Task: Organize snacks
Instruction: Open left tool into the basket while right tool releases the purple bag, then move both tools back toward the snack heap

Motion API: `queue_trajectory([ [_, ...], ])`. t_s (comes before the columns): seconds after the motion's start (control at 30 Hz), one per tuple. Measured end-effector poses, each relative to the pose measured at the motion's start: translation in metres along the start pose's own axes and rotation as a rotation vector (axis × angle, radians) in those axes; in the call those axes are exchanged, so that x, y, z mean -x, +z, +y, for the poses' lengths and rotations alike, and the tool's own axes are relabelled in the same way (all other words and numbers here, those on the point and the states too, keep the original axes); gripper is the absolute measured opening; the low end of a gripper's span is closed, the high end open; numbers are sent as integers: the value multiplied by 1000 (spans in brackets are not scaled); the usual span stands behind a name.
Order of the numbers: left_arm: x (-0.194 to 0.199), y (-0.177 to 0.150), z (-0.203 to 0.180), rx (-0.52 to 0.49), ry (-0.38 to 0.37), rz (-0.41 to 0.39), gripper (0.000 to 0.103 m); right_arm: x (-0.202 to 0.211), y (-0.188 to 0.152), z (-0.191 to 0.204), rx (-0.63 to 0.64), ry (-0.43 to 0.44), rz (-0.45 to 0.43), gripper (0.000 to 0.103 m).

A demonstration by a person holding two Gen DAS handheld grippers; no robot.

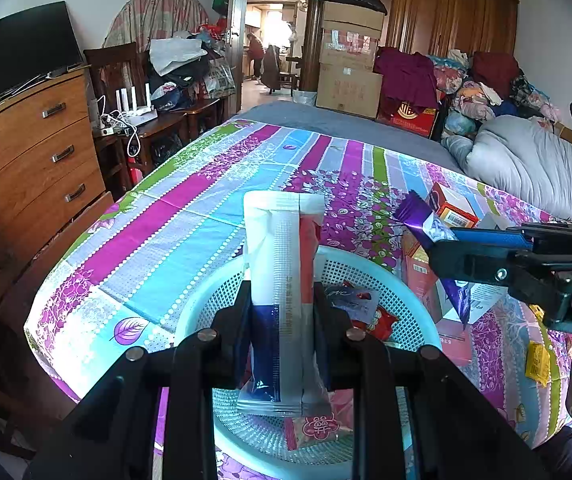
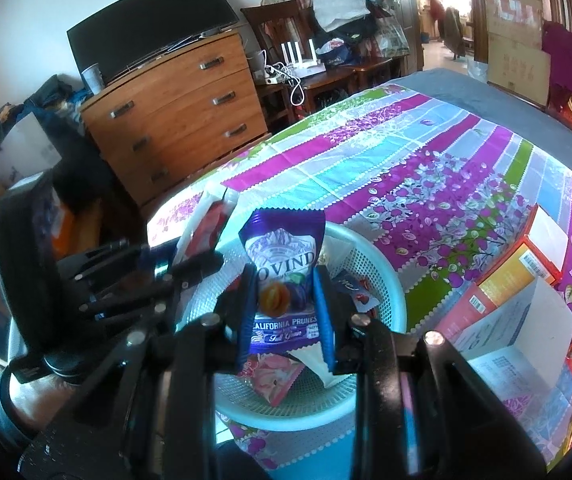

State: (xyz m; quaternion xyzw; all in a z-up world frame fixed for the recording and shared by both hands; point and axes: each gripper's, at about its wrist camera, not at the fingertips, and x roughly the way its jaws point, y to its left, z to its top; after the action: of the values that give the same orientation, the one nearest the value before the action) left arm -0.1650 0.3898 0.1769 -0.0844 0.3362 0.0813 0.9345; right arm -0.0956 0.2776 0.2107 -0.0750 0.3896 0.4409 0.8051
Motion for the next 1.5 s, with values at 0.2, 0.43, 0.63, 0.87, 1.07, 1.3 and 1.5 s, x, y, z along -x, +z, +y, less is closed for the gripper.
queue_trajectory([
  [0.2, -4, -1, 1, 1, 1, 9, 27, -1, 0, 0, 0, 0, 1, 28],
  [0.43, -6, -1, 2, -2, 2, 13, 27, -3, -1, 0, -2, -1, 5, 28],
  [0.63, -11, 0, 4, -1, 8, 22, 29, -7, -2, -1, -2, -2, 13, 31],
  [0.87, -15, 0, 8, 25, 35, 24, 73, -10, -4, -5, -2, -2, 18, 36],
  [1.07, -12, 4, 8, 35, 91, 8, 80, 2, -7, 1, 19, -34, -17, 59],
  [1.3, 15, 14, -20, -22, 226, -96, 96, 48, -20, -4, 4, -133, -129, 89],
  [1.5, 46, 27, -60, -55, 246, -215, 102, 119, -42, -15, -32, -290, -258, 103],
])
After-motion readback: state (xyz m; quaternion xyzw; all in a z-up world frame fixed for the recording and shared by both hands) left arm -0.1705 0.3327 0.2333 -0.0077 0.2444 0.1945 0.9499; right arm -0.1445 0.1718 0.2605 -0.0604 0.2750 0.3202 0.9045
